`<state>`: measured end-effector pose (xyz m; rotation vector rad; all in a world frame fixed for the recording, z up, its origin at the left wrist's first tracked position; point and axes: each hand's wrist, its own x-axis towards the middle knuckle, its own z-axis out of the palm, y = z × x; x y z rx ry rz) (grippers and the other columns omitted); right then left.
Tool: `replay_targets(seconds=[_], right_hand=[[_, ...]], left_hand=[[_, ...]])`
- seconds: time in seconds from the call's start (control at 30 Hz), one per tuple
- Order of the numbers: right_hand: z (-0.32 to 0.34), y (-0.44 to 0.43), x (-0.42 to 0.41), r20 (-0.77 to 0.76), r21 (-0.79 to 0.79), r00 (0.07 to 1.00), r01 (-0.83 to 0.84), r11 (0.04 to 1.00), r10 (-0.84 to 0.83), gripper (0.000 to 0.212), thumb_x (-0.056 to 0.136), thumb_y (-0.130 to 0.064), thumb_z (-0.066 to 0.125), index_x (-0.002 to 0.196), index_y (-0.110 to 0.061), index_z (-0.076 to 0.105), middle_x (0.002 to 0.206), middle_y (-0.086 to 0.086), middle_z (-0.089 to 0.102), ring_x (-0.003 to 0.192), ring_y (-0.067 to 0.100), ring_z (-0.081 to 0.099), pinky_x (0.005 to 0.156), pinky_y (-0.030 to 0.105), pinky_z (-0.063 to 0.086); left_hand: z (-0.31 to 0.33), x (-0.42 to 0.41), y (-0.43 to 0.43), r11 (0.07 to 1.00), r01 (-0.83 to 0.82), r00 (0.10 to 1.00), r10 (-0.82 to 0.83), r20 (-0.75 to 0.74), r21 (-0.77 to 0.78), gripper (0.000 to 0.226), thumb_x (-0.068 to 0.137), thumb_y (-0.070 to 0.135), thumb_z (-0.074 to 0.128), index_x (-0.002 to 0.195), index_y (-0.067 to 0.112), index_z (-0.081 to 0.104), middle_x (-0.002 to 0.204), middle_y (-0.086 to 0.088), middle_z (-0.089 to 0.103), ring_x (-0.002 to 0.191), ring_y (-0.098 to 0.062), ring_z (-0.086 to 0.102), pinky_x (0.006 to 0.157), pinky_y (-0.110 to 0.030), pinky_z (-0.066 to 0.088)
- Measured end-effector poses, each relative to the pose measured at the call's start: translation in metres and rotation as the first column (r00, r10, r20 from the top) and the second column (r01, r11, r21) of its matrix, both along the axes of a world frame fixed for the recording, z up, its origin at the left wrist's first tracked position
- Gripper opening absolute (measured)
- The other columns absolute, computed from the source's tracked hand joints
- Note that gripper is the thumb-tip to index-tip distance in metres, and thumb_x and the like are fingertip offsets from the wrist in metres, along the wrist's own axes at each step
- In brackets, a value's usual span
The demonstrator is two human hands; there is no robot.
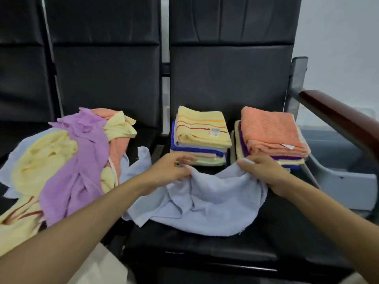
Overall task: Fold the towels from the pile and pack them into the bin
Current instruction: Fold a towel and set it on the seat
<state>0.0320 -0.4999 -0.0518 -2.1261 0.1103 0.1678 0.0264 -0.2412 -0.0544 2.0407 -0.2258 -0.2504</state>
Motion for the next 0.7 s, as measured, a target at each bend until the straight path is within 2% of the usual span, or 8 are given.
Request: replay_targets(seconds=[0.07,0.13,0.23,0.33,0.43,0.5,0.57,0.7], right_hand=[[-0.020,-0.004,0.007,0.002,0.067,0.997,0.072,0.995,-0.073,0.029,0.093,-0.027,0.061,0.093,0.000,0.072,0.092,0.017,0.073,0.087,0.024,0.068,0.079,0.037,0.053],[-0.032,-0.004,0.015,-0.040,0.124,0.996,0.086,0.989,-0.081,0.023,0.092,-0.024,0.063,0.094,-0.003,0.073,0.091,0.014,0.074,0.092,0.027,0.069,0.078,0.037,0.053],[-0.035,0.001,0.021,-0.116,0.210,0.992,0.083,0.974,-0.059,0.018,0.086,-0.020,0.070,0.098,-0.006,0.072,0.092,0.011,0.074,0.090,0.026,0.070,0.077,0.037,0.057],[-0.032,0.005,0.019,-0.142,0.274,0.989,0.085,0.958,-0.047,0.019,0.086,-0.010,0.069,0.102,-0.001,0.068,0.095,0.015,0.074,0.091,0.028,0.070,0.078,0.039,0.057],[-0.029,0.002,0.012,-0.144,0.290,0.988,0.094,0.952,-0.054,0.014,0.090,-0.006,0.062,0.103,-0.001,0.068,0.098,0.018,0.072,0.095,0.030,0.068,0.083,0.043,0.055],[-0.026,0.000,0.006,-0.134,0.313,0.990,0.089,0.945,-0.049,0.013,0.093,-0.008,0.059,0.100,-0.002,0.069,0.097,0.017,0.072,0.091,0.027,0.069,0.078,0.039,0.055],[-0.026,-0.002,0.002,-0.121,0.336,0.991,0.094,0.937,-0.056,0.015,0.095,-0.013,0.057,0.097,-0.004,0.070,0.096,0.015,0.073,0.088,0.025,0.069,0.074,0.036,0.054],[-0.032,-0.007,-0.002,-0.148,0.357,0.983,0.156,0.921,-0.109,0.021,0.099,-0.020,0.052,0.100,-0.011,0.071,0.100,0.013,0.073,0.097,0.028,0.067,0.091,0.044,0.052]], left_hand=[[-0.021,0.004,0.006,0.994,-0.033,0.998,0.028,0.053,0.102,0.036,0.088,0.004,0.061,0.115,0.028,0.059,0.109,-0.001,0.062,0.096,-0.018,0.065,0.084,-0.031,0.055],[-0.027,0.011,0.009,0.944,-0.081,0.975,0.008,0.223,0.321,0.042,0.087,0.003,0.059,0.121,0.025,0.055,0.113,0.001,0.048,0.097,-0.018,0.060,0.083,-0.028,0.050],[-0.012,0.018,0.011,0.920,-0.138,0.914,-0.024,0.404,0.366,0.024,0.089,0.009,0.061,0.107,0.022,0.053,0.100,0.005,0.046,0.078,-0.008,0.054,0.070,-0.026,0.044],[0.002,0.017,0.026,0.812,-0.206,0.950,0.031,0.312,0.547,0.012,0.092,0.027,0.062,0.089,0.018,0.054,0.081,0.002,0.059,0.072,-0.013,0.056,0.065,-0.032,0.044],[-0.002,0.013,0.035,0.584,-0.086,0.995,0.017,0.094,0.807,0.041,0.093,0.052,0.050,0.081,0.015,0.062,0.078,-0.002,0.064,0.076,-0.018,0.060,0.073,-0.036,0.051],[-0.009,0.009,0.032,0.542,-0.035,0.999,0.038,0.017,0.840,0.058,0.091,0.065,0.040,0.075,0.014,0.062,0.075,-0.003,0.063,0.075,-0.021,0.061,0.077,-0.039,0.054],[-0.014,0.006,0.022,0.524,-0.037,0.999,0.042,0.018,0.851,0.059,0.090,0.070,0.035,0.064,0.020,0.049,0.068,0.001,0.050,0.066,-0.018,0.053,0.072,-0.035,0.049],[-0.017,0.005,0.011,0.497,-0.108,0.992,-0.001,0.125,0.861,0.054,0.092,0.065,0.040,0.074,0.016,0.055,0.067,0.004,0.043,0.062,-0.012,0.042,0.059,-0.032,0.032]])
